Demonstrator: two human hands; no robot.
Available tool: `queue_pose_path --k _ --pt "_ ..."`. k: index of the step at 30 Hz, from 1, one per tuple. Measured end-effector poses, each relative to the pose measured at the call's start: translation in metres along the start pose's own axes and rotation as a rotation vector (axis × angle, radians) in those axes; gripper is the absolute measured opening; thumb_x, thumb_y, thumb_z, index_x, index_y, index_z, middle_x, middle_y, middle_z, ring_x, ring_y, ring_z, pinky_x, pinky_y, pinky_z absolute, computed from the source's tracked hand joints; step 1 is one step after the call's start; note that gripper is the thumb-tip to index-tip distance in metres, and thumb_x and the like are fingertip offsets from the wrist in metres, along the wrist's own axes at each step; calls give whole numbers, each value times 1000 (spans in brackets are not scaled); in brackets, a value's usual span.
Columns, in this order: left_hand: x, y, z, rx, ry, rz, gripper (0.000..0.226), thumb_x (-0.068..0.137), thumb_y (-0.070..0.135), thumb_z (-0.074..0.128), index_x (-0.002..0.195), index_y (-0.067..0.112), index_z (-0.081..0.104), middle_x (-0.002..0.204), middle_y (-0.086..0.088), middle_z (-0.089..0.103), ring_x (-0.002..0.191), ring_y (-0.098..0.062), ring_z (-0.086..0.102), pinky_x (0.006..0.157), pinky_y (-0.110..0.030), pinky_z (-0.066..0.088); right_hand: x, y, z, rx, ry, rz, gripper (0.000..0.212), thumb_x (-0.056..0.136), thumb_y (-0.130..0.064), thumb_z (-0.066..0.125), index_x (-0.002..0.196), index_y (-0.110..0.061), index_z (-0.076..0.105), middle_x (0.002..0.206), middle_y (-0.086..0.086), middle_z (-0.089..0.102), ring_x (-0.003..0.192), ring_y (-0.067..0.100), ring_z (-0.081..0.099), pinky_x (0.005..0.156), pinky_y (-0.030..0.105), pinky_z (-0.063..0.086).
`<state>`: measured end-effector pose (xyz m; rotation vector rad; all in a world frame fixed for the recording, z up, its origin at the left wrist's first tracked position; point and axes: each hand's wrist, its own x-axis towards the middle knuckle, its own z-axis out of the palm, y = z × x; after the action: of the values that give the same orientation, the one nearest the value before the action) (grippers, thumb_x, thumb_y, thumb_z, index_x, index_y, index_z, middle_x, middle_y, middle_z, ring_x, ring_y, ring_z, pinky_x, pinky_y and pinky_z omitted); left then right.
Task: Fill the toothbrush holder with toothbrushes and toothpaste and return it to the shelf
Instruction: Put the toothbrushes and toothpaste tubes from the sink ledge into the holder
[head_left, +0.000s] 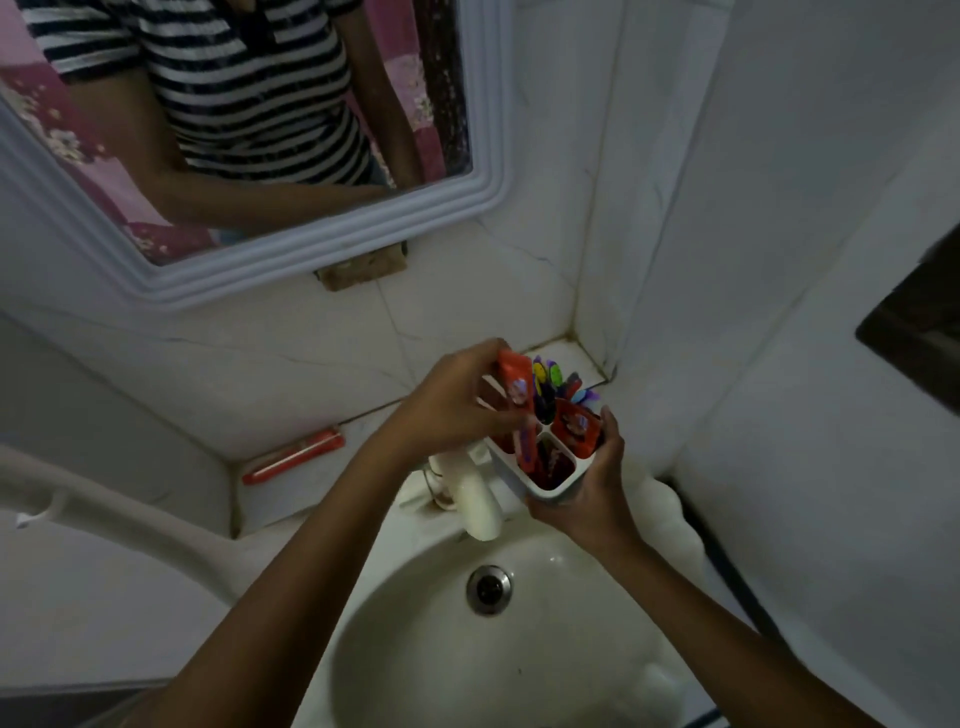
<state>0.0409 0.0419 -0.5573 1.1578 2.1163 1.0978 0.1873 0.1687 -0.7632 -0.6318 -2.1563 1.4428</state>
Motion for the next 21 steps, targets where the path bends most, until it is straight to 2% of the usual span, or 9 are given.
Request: queue_pose_path --k 2,5,7,9,12,14,16,18,21 --pt "2 0 15 105 -75 -21 33 68 24 86 90 21 61 86 6 69 74 -12 73 73 -37 61 -1 -2 -2 10 8 15 151 51 -32 105 165 -27 6 162 5 37 148 19 50 116 50 51" --pt "3 -5 24 161 -82 -26 19 71 20 83 84 17 69 86 2 73 77 -14 72 79 -41 59 0 -6 -3 26 -13 18 143 58 -15 105 159 -52 9 162 1 43 145 20 53 117 46 48" --pt "3 -8 19 155 -54 -38 11 73 19 81 80 16 72 84 3 75 77 -11 72 79 -39 60 3 -3 -4 10 3 0 146 54 -24 107 158 -49 8 162 2 41 146 18 52 117 45 50" --pt "2 -14 7 162 -27 -53 12 74 25 80 81 19 72 84 5 76 78 -10 72 78 -36 60 4 2 -3 -3 3 -8 153 50 -30 108 158 -49 2 161 2 38 147 13 51 116 35 51" --pt "1 -42 -14 237 96 -97 11 79 31 76 87 25 71 88 8 75 83 -10 71 81 -37 59 2 -3 -4 20 -13 -27 152 50 -21 108 156 -51 4 158 -3 35 143 -1 49 110 15 48" --pt "-4 -78 -29 313 233 -198 11 83 31 72 93 27 71 94 7 73 89 -14 70 83 -35 56 1 -3 -5 23 -11 -56 152 51 -19 108 158 -43 3 156 -6 33 142 -5 47 109 12 47" --pt "-14 -120 -43 434 311 -362 22 87 30 67 108 25 69 117 2 68 107 -20 65 91 -35 51 1 -4 -5 9 -27 -56 149 52 -22 107 160 -34 4 157 -5 33 143 -6 47 110 13 47" --pt "-28 -157 -55 589 274 -590 36 90 28 59 126 26 59 139 -2 55 127 -26 53 103 -37 43 2 -1 -5 18 -40 -39 148 53 -30 104 162 -30 4 159 -3 32 144 -3 46 111 16 47" --pt "-54 -196 -65 751 205 -778 46 88 23 56 134 22 51 142 -8 53 129 -32 51 105 -43 42 2 -6 -6 46 -53 -30 147 53 -36 102 163 -27 5 161 0 33 146 4 48 112 20 47"
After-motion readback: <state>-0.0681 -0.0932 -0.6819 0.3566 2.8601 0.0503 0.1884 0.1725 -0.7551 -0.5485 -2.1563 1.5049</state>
